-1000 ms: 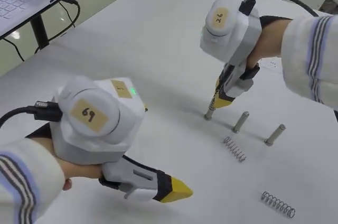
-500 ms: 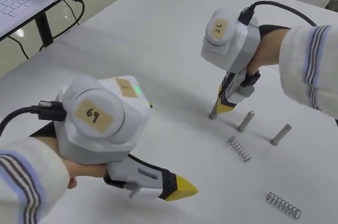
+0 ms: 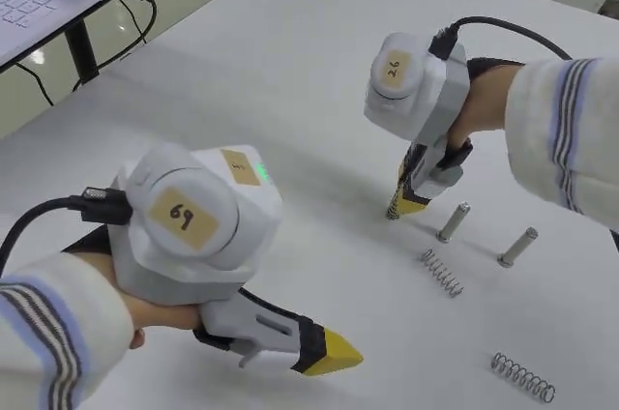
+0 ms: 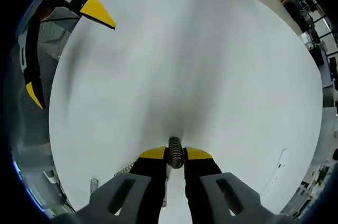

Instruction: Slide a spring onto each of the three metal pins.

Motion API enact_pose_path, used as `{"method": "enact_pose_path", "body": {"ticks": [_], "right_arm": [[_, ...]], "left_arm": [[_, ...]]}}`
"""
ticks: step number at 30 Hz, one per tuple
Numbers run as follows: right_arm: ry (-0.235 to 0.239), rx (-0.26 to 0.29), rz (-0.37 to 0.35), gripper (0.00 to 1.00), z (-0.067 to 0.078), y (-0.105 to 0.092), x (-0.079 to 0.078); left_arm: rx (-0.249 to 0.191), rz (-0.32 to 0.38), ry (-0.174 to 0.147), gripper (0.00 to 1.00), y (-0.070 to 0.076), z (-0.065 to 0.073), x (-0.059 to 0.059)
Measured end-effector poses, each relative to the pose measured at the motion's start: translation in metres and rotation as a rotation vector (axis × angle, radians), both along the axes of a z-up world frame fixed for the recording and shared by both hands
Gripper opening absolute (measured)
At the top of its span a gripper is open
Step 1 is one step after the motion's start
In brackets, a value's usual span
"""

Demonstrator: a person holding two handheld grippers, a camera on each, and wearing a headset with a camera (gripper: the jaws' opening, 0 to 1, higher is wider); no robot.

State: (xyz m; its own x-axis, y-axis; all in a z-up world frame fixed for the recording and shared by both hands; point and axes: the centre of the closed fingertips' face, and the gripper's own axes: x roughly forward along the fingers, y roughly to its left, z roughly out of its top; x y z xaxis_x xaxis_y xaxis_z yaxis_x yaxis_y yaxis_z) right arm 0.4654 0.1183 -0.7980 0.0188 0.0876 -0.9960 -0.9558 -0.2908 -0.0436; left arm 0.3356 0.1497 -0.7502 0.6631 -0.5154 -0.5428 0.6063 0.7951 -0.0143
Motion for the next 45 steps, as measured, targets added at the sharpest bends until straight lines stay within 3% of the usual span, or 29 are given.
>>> {"method": "enact_pose_path", "body": {"ticks": [4, 7, 16, 21, 25, 28, 31, 42, 45], "right_arm": [[-0.013, 0.011, 0.008, 0.15, -0.002, 0.000, -0.001], [-0.017, 0.004, 0.011, 0.17, -0.003, -0.003, -0.004], [-0.022, 0.018, -0.002, 0.20, 0.005, -0.006, -0.008], [-0.059, 0.071, -0.033, 0.31, 0.013, -0.003, -0.001], [-0.061, 0.107, -0.065, 0.31, 0.025, -0.006, 0.001], [-0.063, 0.186, -0.091, 0.39, 0.039, -0.004, 0.002], [-0.032, 0.205, -0.109, 0.48, 0.048, -0.010, -0.007], [-0.002, 0.261, -0.133, 0.53, 0.065, -0.029, -0.035], [-0.002, 0.317, -0.168, 0.63, 0.071, -0.029, -0.039]], "left_arm": [[-0.016, 0.014, -0.013, 0.95, 0.003, 0.007, 0.003], [-0.002, 0.019, -0.025, 0.95, 0.006, 0.010, 0.005], [0.004, 0.014, -0.022, 0.95, 0.005, 0.010, 0.003], [0.013, 0.010, -0.017, 0.94, 0.006, 0.009, 0.001], [0.019, 0.005, -0.016, 0.94, 0.005, 0.010, -0.001], [0.013, -0.002, -0.005, 0.94, 0.003, 0.009, -0.003], [0.006, -0.018, 0.009, 0.95, 0.000, 0.008, -0.005], [-0.030, -0.025, 0.000, 0.96, -0.001, 0.019, -0.003], [-0.023, -0.030, 0.014, 0.96, 0.000, 0.017, -0.005]]}}
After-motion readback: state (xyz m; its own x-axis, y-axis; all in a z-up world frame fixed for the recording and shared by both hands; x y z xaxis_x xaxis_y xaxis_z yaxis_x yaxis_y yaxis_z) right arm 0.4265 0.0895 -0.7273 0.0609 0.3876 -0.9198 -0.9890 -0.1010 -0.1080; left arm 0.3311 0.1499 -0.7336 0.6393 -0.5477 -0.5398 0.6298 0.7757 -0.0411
